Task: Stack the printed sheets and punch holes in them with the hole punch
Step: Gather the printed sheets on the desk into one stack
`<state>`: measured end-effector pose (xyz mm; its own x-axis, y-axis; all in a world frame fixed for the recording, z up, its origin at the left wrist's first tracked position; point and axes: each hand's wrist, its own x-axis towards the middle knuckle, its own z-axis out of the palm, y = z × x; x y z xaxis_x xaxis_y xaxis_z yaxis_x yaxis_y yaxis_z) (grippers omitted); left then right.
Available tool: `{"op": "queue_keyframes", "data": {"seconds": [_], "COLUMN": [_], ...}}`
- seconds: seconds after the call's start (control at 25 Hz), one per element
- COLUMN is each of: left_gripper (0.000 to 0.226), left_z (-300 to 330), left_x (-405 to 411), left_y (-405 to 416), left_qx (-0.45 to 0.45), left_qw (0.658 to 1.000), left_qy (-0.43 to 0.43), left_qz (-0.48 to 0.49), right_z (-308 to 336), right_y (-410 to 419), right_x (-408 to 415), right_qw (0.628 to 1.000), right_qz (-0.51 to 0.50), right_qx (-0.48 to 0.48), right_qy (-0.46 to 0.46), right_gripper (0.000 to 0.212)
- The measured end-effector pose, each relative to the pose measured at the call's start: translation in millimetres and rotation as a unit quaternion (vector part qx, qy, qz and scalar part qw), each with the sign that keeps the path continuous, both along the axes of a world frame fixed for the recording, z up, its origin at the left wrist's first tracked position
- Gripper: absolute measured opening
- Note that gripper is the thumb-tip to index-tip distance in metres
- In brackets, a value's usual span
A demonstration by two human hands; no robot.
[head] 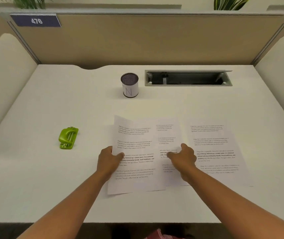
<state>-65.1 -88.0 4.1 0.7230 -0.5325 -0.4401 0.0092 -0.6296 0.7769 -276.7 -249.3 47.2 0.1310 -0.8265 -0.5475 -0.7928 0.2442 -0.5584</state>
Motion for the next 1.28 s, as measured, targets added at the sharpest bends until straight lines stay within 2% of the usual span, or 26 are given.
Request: {"op": "queue_keyframes", "data": {"seconds": [0.16,0.36,0.52,0.68,0.76,0.88,0.92,1.12,1.28], "left_gripper": [0.015,0.029,0.034,0.034,0.033,0.033,0.034,0.034,0.033], "left_z": [1.0,4.8,5.7,6.4,6.4,7.0,7.8,9.6,10.0], "left_x": [-2.1,-6.1,-6.9,-8.3,-9.2,-9.2,-8.8,-8.8,-8.9], "left_y": [-1.8,-6.5,-9.2,-10.3,-10.2,-9.1,-9.1,-9.8,-9.5], "left_qx": [0.023,0.058,0.075,0.083,0.083,0.085,0.087,0.094,0.097], "left_qw": [1.0,0.997,0.996,0.995,0.995,0.995,0.994,0.993,0.993], "left_qy": [-0.008,-0.039,-0.05,-0.056,-0.054,-0.055,-0.057,-0.064,-0.064], "left_qz": [-0.003,-0.026,-0.028,-0.025,-0.024,-0.023,-0.023,-0.026,-0.027], "right_z": [-4.8,-9.5,-12.3,-10.2,-14.0,-14.1,-11.9,-3.1,2.6], "right_y": [-6.7,-7.1,-3.5,-3.8,-4.3,-5.3,-4.3,5.4,7.8], "right_x": [-0.7,4.5,8.9,9.4,7.6,7.7,8.4,14.3,15.8], "right_qw": [1.0,0.993,0.987,0.967,0.963,0.954,0.949,0.935,0.891], "right_qz": [-0.005,-0.033,-0.043,-0.088,-0.098,-0.077,-0.068,-0.027,-0.04], "right_qx": [0.009,0.075,0.093,0.153,0.164,0.213,0.238,0.284,0.355], "right_qy": [-0.005,-0.082,-0.121,-0.186,-0.188,-0.197,-0.196,-0.21,-0.281], "right_gripper": [0.066,0.069,0.085,0.093,0.083,0.037,0.03,0.032,0.045]}}
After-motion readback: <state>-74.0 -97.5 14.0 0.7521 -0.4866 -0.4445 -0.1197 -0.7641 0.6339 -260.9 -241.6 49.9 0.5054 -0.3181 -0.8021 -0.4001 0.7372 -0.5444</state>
